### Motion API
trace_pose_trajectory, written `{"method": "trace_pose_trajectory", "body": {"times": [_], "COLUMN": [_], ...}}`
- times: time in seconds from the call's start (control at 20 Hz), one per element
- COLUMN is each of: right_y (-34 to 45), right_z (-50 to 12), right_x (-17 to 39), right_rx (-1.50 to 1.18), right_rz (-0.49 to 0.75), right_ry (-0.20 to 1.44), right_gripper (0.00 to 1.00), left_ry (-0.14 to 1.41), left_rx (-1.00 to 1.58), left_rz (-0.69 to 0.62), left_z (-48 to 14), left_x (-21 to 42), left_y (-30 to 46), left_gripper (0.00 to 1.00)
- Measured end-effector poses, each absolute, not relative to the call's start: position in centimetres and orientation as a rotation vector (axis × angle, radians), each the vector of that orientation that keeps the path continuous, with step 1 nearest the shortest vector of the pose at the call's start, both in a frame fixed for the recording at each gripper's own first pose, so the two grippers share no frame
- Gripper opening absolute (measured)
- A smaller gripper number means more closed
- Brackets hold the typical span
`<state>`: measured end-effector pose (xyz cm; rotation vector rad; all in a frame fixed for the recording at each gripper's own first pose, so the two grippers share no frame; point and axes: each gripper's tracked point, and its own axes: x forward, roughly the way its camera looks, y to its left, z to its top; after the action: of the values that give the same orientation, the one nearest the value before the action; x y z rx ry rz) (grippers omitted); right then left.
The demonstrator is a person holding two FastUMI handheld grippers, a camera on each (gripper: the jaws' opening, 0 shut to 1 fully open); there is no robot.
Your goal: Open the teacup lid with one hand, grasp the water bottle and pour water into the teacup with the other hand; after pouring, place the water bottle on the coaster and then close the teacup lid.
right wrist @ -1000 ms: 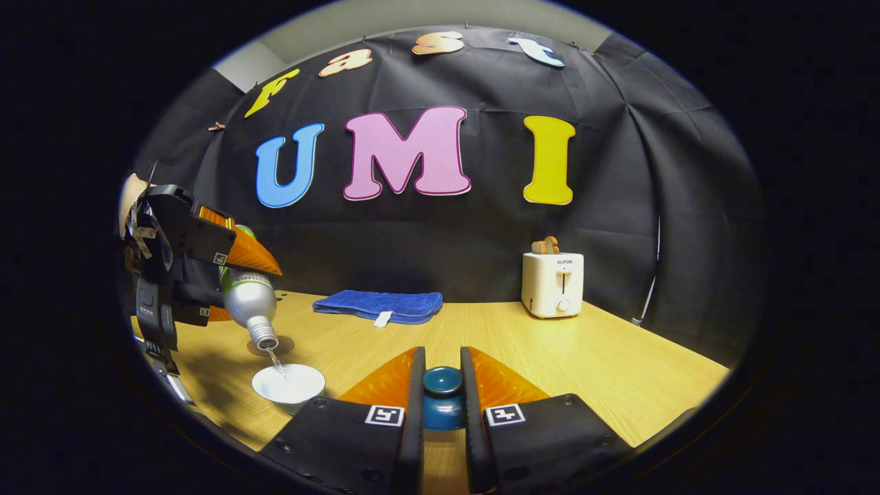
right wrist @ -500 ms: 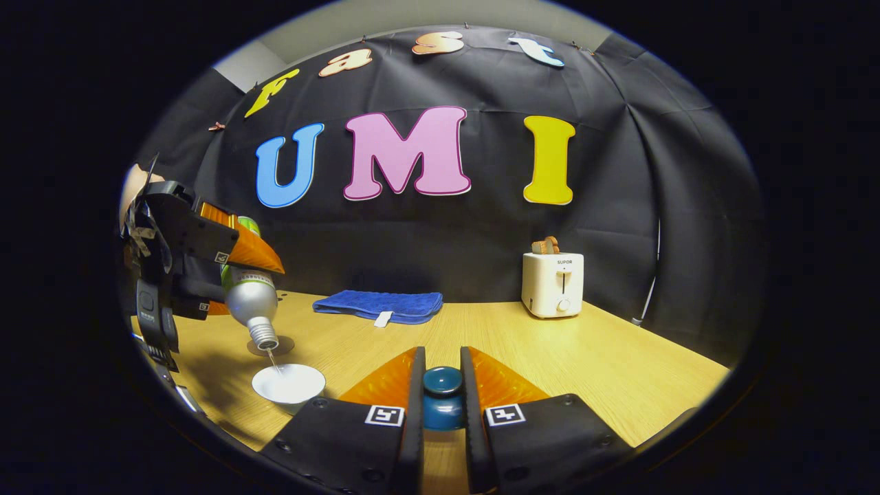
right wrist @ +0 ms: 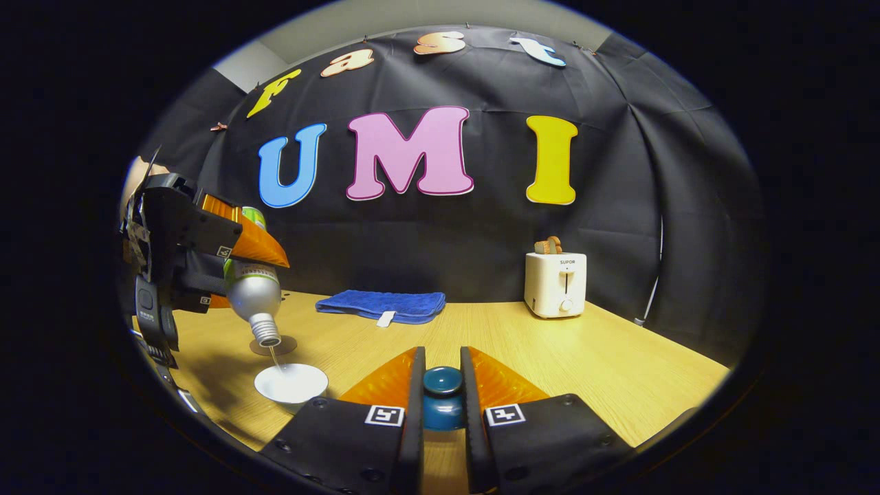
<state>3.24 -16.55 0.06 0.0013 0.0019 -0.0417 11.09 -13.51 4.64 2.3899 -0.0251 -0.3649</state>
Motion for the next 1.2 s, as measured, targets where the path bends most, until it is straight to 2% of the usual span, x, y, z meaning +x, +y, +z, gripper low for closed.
{"method": "trace_pose_trajectory", "body": {"times": [0.75, 0.95, 1.2], "right_y": [-16.5, -16.5, -16.5], "right_z": [0.1, 0.2, 0.2], "right_x": [3.2, 3.3, 3.3], "right_rx": [0.001, 0.001, 0.002], "right_rz": [-0.042, -0.042, -0.042], "right_ry": [0.003, 0.003, 0.003], "right_gripper": [0.28, 0.28, 0.28], "left_ry": [-0.017, -0.024, -0.015], "left_rx": [2.326, 2.128, 1.738], "left_rz": [-0.341, -0.305, -0.242], "left_z": [4.5, 5.5, 6.5], "left_x": [11.0, 10.8, 9.0], "left_y": [-12.5, -11.7, -9.5], "left_gripper": [0.8, 0.8, 0.79]}}
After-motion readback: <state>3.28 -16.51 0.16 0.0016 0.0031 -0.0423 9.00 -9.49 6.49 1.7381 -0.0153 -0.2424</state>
